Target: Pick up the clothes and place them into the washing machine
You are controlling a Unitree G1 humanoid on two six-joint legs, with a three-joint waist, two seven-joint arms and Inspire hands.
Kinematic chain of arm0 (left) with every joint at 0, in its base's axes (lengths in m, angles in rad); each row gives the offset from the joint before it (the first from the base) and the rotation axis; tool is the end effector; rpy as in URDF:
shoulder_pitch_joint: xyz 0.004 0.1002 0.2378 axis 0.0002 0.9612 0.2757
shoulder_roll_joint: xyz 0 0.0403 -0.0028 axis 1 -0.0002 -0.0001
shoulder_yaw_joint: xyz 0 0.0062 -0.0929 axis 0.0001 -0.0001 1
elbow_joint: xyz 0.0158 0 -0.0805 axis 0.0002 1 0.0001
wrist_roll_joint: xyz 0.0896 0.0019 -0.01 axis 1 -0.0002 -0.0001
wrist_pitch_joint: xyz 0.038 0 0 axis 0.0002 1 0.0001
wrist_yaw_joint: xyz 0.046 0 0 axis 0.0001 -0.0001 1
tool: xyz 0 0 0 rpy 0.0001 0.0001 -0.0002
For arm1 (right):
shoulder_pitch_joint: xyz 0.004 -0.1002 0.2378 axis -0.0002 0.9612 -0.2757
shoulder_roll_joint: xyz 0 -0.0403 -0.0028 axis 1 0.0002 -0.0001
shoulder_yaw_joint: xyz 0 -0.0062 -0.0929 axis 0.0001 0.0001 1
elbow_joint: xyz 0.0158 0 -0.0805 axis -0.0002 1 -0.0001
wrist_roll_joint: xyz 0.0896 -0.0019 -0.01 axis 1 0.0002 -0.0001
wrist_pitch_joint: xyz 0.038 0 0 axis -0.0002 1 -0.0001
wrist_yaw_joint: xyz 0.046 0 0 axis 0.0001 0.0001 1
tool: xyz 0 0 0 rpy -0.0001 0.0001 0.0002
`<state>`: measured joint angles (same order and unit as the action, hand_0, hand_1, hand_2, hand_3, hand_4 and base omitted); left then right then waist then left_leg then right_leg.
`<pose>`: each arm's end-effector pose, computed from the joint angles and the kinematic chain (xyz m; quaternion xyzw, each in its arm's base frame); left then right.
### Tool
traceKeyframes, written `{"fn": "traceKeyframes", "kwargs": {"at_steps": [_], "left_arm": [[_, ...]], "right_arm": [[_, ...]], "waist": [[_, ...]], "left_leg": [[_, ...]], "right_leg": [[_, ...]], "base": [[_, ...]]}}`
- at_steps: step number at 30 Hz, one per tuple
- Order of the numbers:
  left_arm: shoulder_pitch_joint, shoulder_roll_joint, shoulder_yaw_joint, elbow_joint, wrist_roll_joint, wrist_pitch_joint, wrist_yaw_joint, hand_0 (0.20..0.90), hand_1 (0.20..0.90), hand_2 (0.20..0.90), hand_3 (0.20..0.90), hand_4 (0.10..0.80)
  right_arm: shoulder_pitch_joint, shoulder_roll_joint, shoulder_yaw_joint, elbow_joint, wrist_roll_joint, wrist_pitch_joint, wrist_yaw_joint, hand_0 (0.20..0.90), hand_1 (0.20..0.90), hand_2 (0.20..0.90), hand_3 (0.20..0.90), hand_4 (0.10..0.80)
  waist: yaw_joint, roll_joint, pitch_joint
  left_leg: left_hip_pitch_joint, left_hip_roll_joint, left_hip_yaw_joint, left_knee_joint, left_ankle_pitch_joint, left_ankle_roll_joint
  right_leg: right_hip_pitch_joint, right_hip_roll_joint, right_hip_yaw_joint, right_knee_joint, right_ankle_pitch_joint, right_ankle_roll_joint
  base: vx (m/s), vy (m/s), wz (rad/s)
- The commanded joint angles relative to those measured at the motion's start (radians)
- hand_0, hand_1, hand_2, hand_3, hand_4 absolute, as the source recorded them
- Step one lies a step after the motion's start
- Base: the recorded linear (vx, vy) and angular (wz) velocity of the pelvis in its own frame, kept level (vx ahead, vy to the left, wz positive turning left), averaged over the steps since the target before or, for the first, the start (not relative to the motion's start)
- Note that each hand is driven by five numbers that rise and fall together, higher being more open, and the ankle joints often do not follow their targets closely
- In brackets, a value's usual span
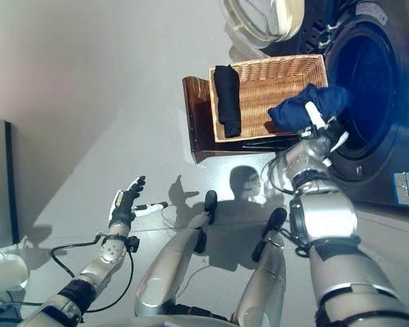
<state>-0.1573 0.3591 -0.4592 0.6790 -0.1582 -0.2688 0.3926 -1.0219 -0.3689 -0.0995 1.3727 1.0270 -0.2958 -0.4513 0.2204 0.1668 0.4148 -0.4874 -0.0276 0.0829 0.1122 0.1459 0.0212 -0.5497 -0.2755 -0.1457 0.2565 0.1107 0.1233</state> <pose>0.1859 0.1783 -0.0229 0.1948 0.1327 0.0354 0.9712 0.3282 -0.2293 0.1234 0.3586 0.0474 -0.4054 0.8395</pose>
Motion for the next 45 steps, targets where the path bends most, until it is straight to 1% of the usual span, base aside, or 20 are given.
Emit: {"fn": "traceKeyframes", "kwargs": {"at_steps": [1,2,5,8,9,10,16,18,22,23,25,26,27,30,34,41,42,45], "left_arm": [[0.020,-0.008,-0.028,0.010,-0.011,-0.050,-0.006,0.900,0.900,0.900,0.900,0.800],[0.022,-0.011,-0.038,0.007,-0.012,-0.051,-0.014,0.900,0.900,0.900,0.900,0.800],[0.039,-0.023,-0.047,0.021,-0.020,-0.051,-0.037,0.900,0.900,0.900,0.900,0.800],[0.056,-0.027,-0.057,0.032,-0.024,-0.053,-0.051,0.900,0.900,0.900,0.900,0.800],[0.057,-0.027,-0.058,0.032,-0.024,-0.054,-0.052,0.900,0.900,0.900,0.900,0.800],[0.065,-0.030,-0.065,0.038,-0.026,-0.053,-0.057,0.900,0.900,0.900,0.900,0.800],[0.097,-0.033,-0.067,0.042,-0.042,-0.061,-0.070,0.900,0.900,0.900,0.900,0.800],[0.112,-0.026,-0.061,0.029,-0.051,-0.066,-0.078,0.900,0.900,0.900,0.900,0.800],[0.123,-0.009,-0.065,0.003,-0.083,-0.075,-0.095,0.900,0.900,0.900,0.900,0.800],[0.127,-0.004,-0.063,0.004,-0.090,-0.074,-0.096,0.900,0.900,0.900,0.900,0.800],[0.122,-0.005,-0.078,0.005,-0.094,-0.074,-0.100,0.900,0.900,0.900,0.900,0.800],[0.119,-0.009,-0.079,0.006,-0.094,-0.074,-0.100,0.900,0.900,0.900,0.900,0.800],[0.122,-0.009,-0.083,0.007,-0.097,-0.071,-0.105,0.900,0.900,0.900,0.900,0.800],[0.121,-0.016,-0.076,0.009,-0.107,-0.069,-0.107,0.900,0.900,0.900,0.900,0.800],[0.123,-0.037,-0.059,0.022,-0.124,-0.070,-0.107,0.900,0.900,0.900,0.900,0.800],[0.127,-0.047,-0.025,0.027,-0.122,-0.076,-0.092,0.900,0.900,0.900,0.900,0.800],[0.128,-0.047,-0.025,0.027,-0.122,-0.076,-0.092,0.900,0.900,0.900,0.900,0.800],[0.125,-0.050,-0.013,0.031,-0.117,-0.076,-0.086,0.900,0.900,0.900,0.900,0.800]], "right_arm": [[0.033,0.009,-0.022,-0.177,0.154,-0.163,0.091,0.200,0.200,0.200,0.200,0.300],[0.045,0.031,-0.045,-0.194,0.200,-0.188,0.108,0.200,0.200,0.200,0.200,0.300],[0.062,0.063,-0.093,-0.198,0.266,-0.212,0.134,0.200,0.200,0.200,0.200,0.300],[0.078,0.087,-0.112,-0.219,0.300,-0.238,0.148,0.200,0.200,0.200,0.200,0.300],[0.080,0.087,-0.112,-0.219,0.302,-0.238,0.149,0.200,0.200,0.200,0.200,0.300],[0.083,0.098,-0.116,-0.238,0.311,-0.254,0.152,0.200,0.200,0.200,0.200,0.300],[0.071,0.066,-0.114,-0.293,0.269,-0.274,0.128,0.200,0.200,0.200,0.200,0.300],[0.021,-0.009,-0.104,-0.302,0.237,-0.272,0.113,0.200,0.200,0.200,0.200,0.300],[-0.149,-0.214,-0.027,-0.275,0.152,-0.248,0.065,0.200,0.200,0.200,0.200,0.300],[-0.189,-0.268,-0.004,-0.278,0.132,-0.243,0.058,0.900,0.900,0.900,0.900,0.800],[-0.250,-0.329,0.028,-0.270,0.127,-0.243,0.045,0.900,0.900,0.900,0.900,0.800],[-0.257,-0.333,0.033,-0.264,0.129,-0.242,0.047,0.900,0.900,0.900,0.900,0.800],[-0.279,-0.359,0.050,-0.264,0.133,-0.237,0.054,0.900,0.900,0.900,0.900,0.800],[-0.286,-0.367,0.067,-0.258,0.136,-0.228,0.064,0.900,0.900,0.900,0.900,0.800],[-0.247,-0.333,0.055,-0.231,0.143,-0.215,0.082,0.900,0.900,0.900,0.900,0.800],[-0.172,-0.260,0.042,-0.195,0.131,-0.198,0.098,0.900,0.900,0.900,0.900,0.800],[-0.171,-0.259,0.041,-0.195,0.131,-0.198,0.098,0.900,0.900,0.900,0.900,0.800],[-0.129,-0.218,0.056,-0.183,0.103,-0.172,0.104,0.900,0.900,0.900,0.900,0.800]], "waist": [[0.006,0.067,-0.060],[0.006,0.080,-0.065],[0.008,0.110,-0.080],[0.008,0.135,-0.095],[0.009,0.135,-0.096],[0.008,0.149,-0.104],[0.001,0.175,-0.118],[0.004,0.180,-0.124],[0.018,0.188,-0.138],[0.019,0.185,-0.145],[0.016,0.186,-0.151],[0.018,0.188,-0.149],[0.012,0.184,-0.156],[0.005,0.180,-0.159],[-0.013,0.179,-0.158],[-0.022,0.188,-0.147],[-0.023,0.187,-0.147],[-0.024,0.178,-0.138]], "left_leg": [[-0.082,0.023,-0.011,0.085,-0.075,-0.063],[-0.078,0.022,-0.010,0.084,-0.075,-0.062],[-0.068,0.021,-0.005,0.082,-0.075,-0.061],[-0.054,0.018,-0.002,0.070,-0.072,-0.061],[-0.053,0.018,-0.001,0.069,-0.071,-0.062],[-0.048,0.018,0.001,0.066,-0.069,-0.064],[-0.034,0.021,0.004,0.050,-0.063,-0.070],[-0.031,0.023,0.004,0.047,-0.060,-0.073],[-0.031,0.025,0.008,0.040,-0.054,-0.078],[-0.030,0.026,0.008,0.035,-0.051,-0.081],[-0.029,0.027,0.011,0.027,-0.047,-0.083],[-0.029,0.027,0.012,0.026,-0.046,-0.083],[-0.024,0.028,0.017,0.020,-0.047,-0.085],[-0.023,0.029,0.026,0.018,-0.049,-0.084],[-0.026,0.026,0.037,0.020,-0.055,-0.084],[-0.024,0.026,0.042,0.021,-0.055,-0.083],[-0.024,0.026,0.042,0.021,-0.056,-0.083],[-0.024,0.029,0.042,0.025,-0.056,-0.082]], "right_leg": [[0.032,0.009,0.003,0.021,-0.115,-0.020],[0.032,0.010,0.007,0.024,-0.119,-0.020],[0.033,0.007,0.015,0.029,-0.126,-0.018],[0.032,0.005,0.024,0.034,-0.133,-0.017],[0.032,0.005,0.024,0.034,-0.133,-0.017],[0.029,0.005,0.027,0.042,-0.139,-0.018],[0.026,0.012,0.038,0.061,-0.155,-0.023],[0.023,0.015,0.040,0.066,-0.159,-0.024],[0.009,0.015,0.042,0.073,-0.160,-0.023],[0.007,0.015,0.041,0.074,-0.159,-0.022],[-0.001,0.018,0.048,0.076,-0.158,-0.021],[-0.003,0.018,0.049,0.077,-0.158,-0.021],[-0.006,0.020,0.053,0.076,-0.157,-0.021],[-0.014,0.024,0.062,0.076,-0.154,-0.022],[-0.024,0.022,0.072,0.074,-0.148,-0.024],[-0.019,0.021,0.074,0.071,-0.142,-0.026],[-0.019,0.021,0.075,0.071,-0.142,-0.026],[-0.014,0.022,0.073,0.069,-0.139,-0.028]], "base": [[0.018,0.031,-0.06],[0.014,0.022,-0.07],[0.020,0.021,-0.06],[0.018,0.021,-0.14],[0.000,0.000,0.00],[0.000,0.000,0.00],[0.025,-0.004,-0.07],[0.008,-0.010,-0.04],[0.014,-0.002,0.04],[0.000,0.000,0.00],[0.010,0.009,-0.02],[0.040,0.043,0.01],[0.000,0.000,0.00],[0.035,0.038,-0.03],[-0.003,0.033,-0.07],[0.000,0.000,0.00],[0.000,0.000,0.00],[0.000,0.000,0.00]]}}
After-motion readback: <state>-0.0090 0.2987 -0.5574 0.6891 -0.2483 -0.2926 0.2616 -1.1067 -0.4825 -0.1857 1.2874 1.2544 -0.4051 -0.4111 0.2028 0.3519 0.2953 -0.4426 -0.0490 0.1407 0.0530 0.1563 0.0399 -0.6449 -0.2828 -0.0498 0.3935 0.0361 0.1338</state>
